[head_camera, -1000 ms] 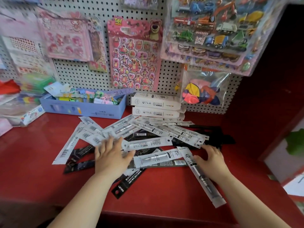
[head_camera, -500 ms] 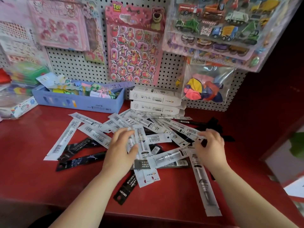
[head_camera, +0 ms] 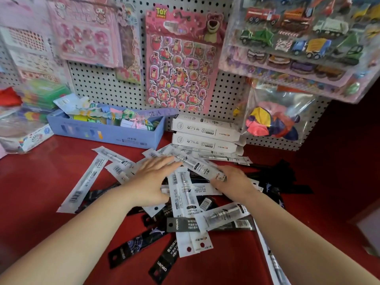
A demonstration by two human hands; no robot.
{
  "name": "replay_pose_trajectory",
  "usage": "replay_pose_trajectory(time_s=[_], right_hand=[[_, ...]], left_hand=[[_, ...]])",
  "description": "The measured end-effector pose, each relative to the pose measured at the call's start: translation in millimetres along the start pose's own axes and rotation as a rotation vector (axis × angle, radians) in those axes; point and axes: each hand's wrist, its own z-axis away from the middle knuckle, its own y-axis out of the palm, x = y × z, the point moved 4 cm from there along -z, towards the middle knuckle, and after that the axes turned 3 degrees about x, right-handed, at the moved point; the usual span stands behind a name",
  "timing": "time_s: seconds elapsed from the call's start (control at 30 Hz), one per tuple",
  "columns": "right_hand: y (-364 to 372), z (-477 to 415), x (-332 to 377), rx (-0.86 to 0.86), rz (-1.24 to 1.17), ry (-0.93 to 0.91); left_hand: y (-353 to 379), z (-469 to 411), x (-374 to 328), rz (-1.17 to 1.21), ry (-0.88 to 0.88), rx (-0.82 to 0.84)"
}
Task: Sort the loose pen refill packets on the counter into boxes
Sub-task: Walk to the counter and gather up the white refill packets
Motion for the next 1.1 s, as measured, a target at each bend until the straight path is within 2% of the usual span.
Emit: replay_pose_trajectory(time_s=[0.1,0.23,0.37,0.43,0.7,0.87,1.1], right_hand=[[3.8,5.8,14.4,0.009,-0.031,-0.131],[2.8,9.2,27.1,0.061,-0.018,-0.207],[-19.5,-12.5,29.7,0.002,-0.157,-0.15],[-25.2,-35.3,29.7,-0.033,-0.151,-0.115],[16.8,-77.3,53.7,0.101,0.201,-0.185],[13.9,-53.9,62.2,0.202,0.053,-0.271],[3.9,-2.6,42.8,0.231,-0.067,-0.304]], left_hand=[[2.4,-4.2,-15.4,-0.091,0.108,0.096],[8.0,-3.8,-23.7,-0.068,0.111,0.244],[10.7,0.0,-12.4,-0.138,0.107,0.172],[11.3,4.4,-6.6,-0.185,0.086,0.132],[10.7,11.0,4.1,-0.22,-0.04,-0.045],[10.4,3.6,4.0,-0.155,-0.065,0.0],[5.0,5.6,1.9,0.0,-0.085,-0.078]])
